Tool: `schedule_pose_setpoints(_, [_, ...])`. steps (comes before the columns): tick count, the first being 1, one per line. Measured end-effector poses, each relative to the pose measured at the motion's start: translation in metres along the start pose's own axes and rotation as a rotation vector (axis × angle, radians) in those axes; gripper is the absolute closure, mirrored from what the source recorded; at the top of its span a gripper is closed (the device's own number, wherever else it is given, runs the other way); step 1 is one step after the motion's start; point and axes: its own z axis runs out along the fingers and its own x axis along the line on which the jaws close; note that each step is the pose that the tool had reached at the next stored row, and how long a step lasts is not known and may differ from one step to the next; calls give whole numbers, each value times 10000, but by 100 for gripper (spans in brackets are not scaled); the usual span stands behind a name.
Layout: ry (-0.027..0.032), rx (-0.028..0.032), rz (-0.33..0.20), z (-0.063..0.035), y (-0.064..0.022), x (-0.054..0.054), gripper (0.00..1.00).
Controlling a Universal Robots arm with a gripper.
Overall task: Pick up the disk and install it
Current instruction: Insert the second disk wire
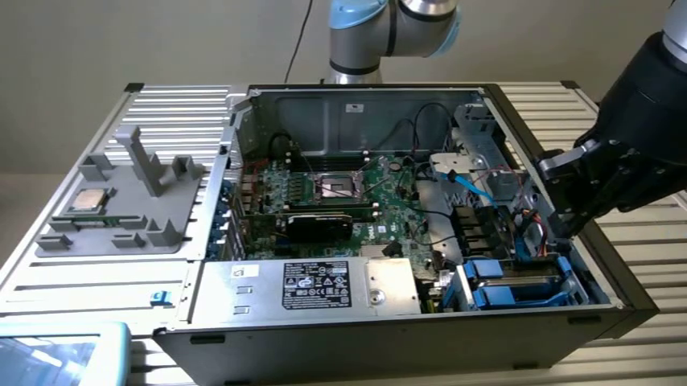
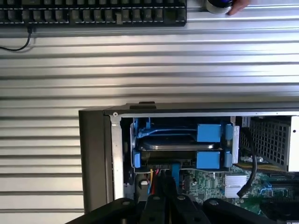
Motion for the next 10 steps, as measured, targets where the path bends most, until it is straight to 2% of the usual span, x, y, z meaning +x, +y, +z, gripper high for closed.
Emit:
schedule_pose_setpoints(3, [0,-4,1,-14,-42,-5,89])
schedule_pose_setpoints(10, [0,-4,-1,-14,-42,-5,89])
